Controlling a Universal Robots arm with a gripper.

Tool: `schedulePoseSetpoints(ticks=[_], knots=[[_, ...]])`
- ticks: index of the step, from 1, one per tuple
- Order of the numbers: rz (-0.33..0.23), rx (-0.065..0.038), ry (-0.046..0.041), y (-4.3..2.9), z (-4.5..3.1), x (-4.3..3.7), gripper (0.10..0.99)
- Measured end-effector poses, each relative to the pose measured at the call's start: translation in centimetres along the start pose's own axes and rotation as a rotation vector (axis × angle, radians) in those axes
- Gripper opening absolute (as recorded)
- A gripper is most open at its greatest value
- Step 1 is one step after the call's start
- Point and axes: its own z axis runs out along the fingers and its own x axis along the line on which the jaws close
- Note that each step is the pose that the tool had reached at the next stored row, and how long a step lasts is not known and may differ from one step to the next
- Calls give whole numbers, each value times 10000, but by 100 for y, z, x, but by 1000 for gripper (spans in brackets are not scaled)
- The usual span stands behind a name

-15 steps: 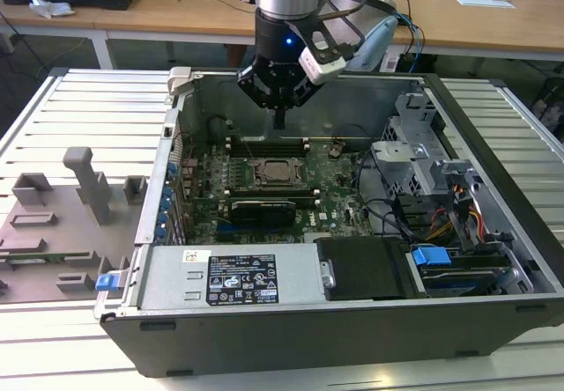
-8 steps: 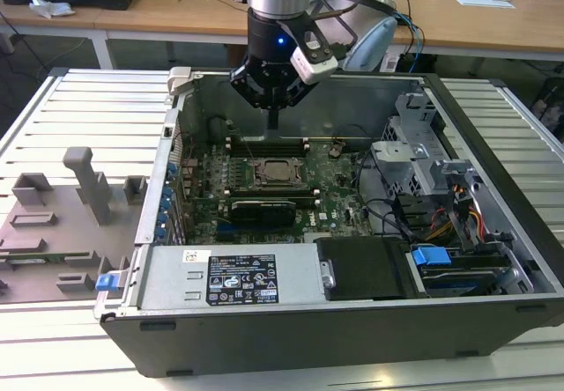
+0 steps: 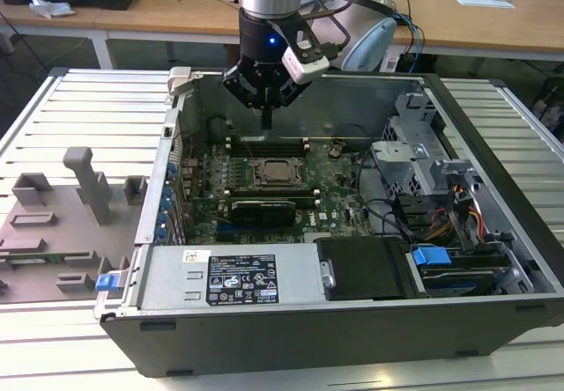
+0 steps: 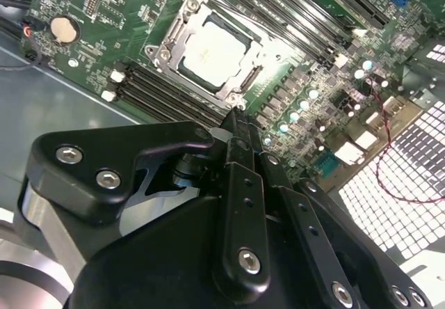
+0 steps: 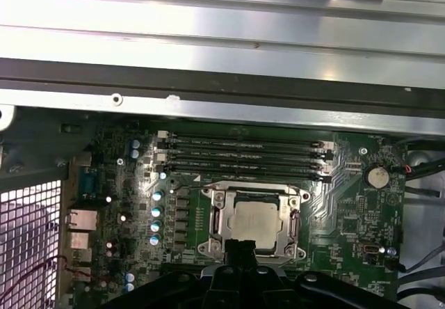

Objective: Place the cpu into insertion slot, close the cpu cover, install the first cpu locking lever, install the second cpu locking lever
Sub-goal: 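Install the first cpu locking lever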

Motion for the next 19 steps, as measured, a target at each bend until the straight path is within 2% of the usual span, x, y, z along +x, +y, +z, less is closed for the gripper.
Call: schedulePoseSetpoints(ticks=[7, 15, 19], knots=[[-1, 1, 1, 3, 42, 60, 106], [-1, 0, -1, 32, 83, 264, 106], [-1, 0, 0, 46, 91, 327, 106]])
